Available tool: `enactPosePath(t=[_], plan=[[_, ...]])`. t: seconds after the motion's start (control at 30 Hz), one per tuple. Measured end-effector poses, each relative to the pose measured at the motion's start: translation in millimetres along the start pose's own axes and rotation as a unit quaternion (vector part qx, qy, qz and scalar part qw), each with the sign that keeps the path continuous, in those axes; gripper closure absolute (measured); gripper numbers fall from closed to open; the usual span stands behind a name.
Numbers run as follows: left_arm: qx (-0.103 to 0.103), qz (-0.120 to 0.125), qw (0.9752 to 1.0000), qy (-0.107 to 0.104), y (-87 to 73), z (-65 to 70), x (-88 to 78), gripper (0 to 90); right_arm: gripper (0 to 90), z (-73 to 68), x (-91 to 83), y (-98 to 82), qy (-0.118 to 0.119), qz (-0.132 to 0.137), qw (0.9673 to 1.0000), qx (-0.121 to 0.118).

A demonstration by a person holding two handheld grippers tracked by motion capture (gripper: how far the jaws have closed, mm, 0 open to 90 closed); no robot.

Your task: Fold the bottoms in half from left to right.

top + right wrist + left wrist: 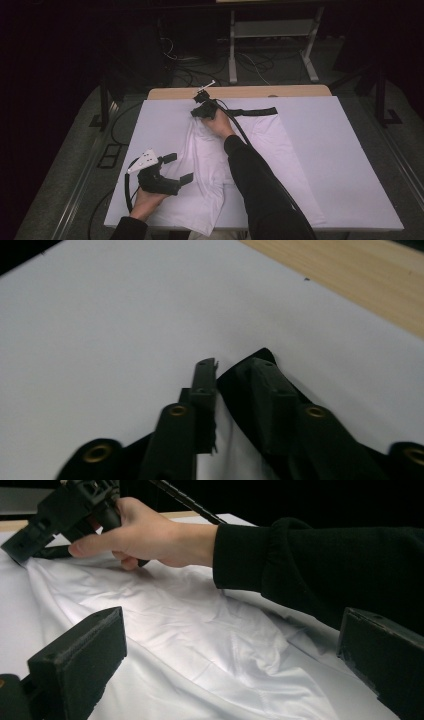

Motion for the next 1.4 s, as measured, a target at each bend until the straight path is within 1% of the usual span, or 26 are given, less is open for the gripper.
enactPosePath(t=[0.03, 0.07, 0.1, 0.17, 0.23, 0.27, 0.37, 0.4, 0.43, 0.47, 0.53, 0.6, 0.63, 0.67, 0.8, 0.83, 0.97, 1.03, 1.07, 1.13, 1.33, 1.37, 1.4], plan=[[0.000, 0.000, 1.0000, 0.000, 0.0, 0.0, 0.0, 0.0, 79.0, 0.5, -1.3, 0.0, 0.004, -0.003, 0.9999, 0.011], [0.001, -0.004, 1.0000, -0.001, -1.4, 0.5, 0.4, 0.0, 79.0, 0.5, -1.3, 0.0, 0.004, -0.003, 0.9999, 0.011], [0.002, -0.012, 0.9999, -0.004, -3.7, 1.9, 1.2, 0.0, 84.4, 0.9, -3.5, 0.1, 0.003, -0.007, 0.9998, 0.017], [0.004, -0.015, 0.9999, -0.005, -4.5, 3.1, 1.0, 0.0, 85.9, 1.0, -5.0, 0.1, 0.003, -0.007, 0.9998, 0.020], [0.004, -0.016, 0.9999, -0.003, -4.6, 3.2, 0.7, 0.0, 86.3, 0.3, -6.9, 0.4, 0.003, -0.008, 0.9996, 0.028], [0.004, -0.017, 0.9998, 0.000, -4.8, 2.7, 0.2, 0.0, 86.3, 0.3, -6.9, 0.4, 0.003, -0.008, 0.9996, 0.028], [-0.008, -0.028, 0.9996, 0.005, -5.9, 0.3, -2.9, 0.0, 86.5, -1.1, -9.5, 0.2, 0.004, -0.005, 0.9996, 0.027], [-0.007, -0.043, 0.9989, 0.013, -5.8, -1.6, -5.3, 0.0, 86.6, -2.6, -11.8, -0.3, 0.005, -0.004, 0.9997, 0.025], [-0.007, -0.043, 0.9989, 0.013, -5.8, -1.6, -5.3, 0.0, 86.6, -3.2, -12.8, -0.6, 0.007, -0.002, 0.9997, 0.025], [-0.004, -0.049, 0.9987, 0.015, -5.3, -2.5, -6.8, 0.0, 86.6, -3.2, -12.8, -0.6, 0.007, -0.002, 0.9997, 0.025], [-0.007, -0.058, 0.9980, 0.026, -4.1, -6.1, -13.2, 0.0, 86.6, -3.9, -16.0, -0.8, 0.011, 0.003, 0.9997, 0.022], [-0.009, -0.061, 0.9975, 0.034, -4.8, -9.2, -18.1, 0.0, 86.6, -4.3, -18.3, -0.6, 0.011, 0.006, 0.9997, 0.020], [-0.009, -0.061, 0.9975, 0.034, -4.8, -9.2, -18.1, 0.0, 86.6, -4.4, -19.4, -0.4, 0.012, 0.008, 0.9997, 0.020], [-0.010, -0.069, 0.9967, 0.042, -5.4, -11.6, -23.0, 0.0, 86.6, -4.5, -20.2, -0.4, 0.013, 0.010, 0.9997, 0.020], [-0.008, -0.075, 0.9959, 0.050, -5.1, -14.3, -30.3, 0.0, 86.6, -4.6, -22.4, -0.3, 0.012, 0.012, 0.9997, 0.017], [-0.004, -0.082, 0.9951, 0.054, -5.4, -16.0, -35.2, 0.0, 86.6, -4.2, -23.4, -0.1, 0.012, 0.014, 0.9997, 0.014], [-0.005, -0.085, 0.9946, 0.059, -6.5, -17.3, -41.6, 0.0, 86.6, -3.8, -24.4, -0.3, 0.011, 0.015, 0.9998, 0.012], [-0.003, -0.094, 0.9938, 0.059, -8.4, -17.9, -47.7, 0.0, 86.6, -4.2, -25.4, -0.1, 0.012, 0.015, 0.9997, 0.013], [-0.003, -0.094, 0.9938, 0.059, -8.4, -17.9, -47.7, 0.0, 86.6, -4.2, -25.4, -0.1, 0.012, 0.015, 0.9997, 0.013], [-0.007, -0.096, 0.9935, 0.061, -10.3, -18.7, -53.0, 0.0, 86.6, -3.8, -26.2, -0.1, 0.013, 0.016, 0.9997, 0.010], [-0.011, -0.100, 0.9930, 0.061, -12.4, -19.3, -58.5, 0.0, 86.6, -4.6, -27.8, -1.4, 0.016, 0.020, 0.9997, 0.005], [-0.011, -0.101, 0.9929, 0.061, -12.8, -19.3, -59.2, 0.0, 86.6, -4.3, -28.2, -1.8, 0.016, 0.022, 0.9996, 0.000], [-0.010, -0.104, 0.9927, 0.061, -13.5, -19.6, -60.4, 0.0, 86.6, -3.8, -29.4, -2.7, 0.018, 0.025, 0.9995, 0.001]])
Point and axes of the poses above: each handheld gripper's, and its own axes: x roughly forward along the jaws, y roughly out of its top, z roughly to its right, the point moved 6 cm from there along x, roughly forward along the jaws, and after that the axes turned 10 degrees about z, right-handed, at the moved point
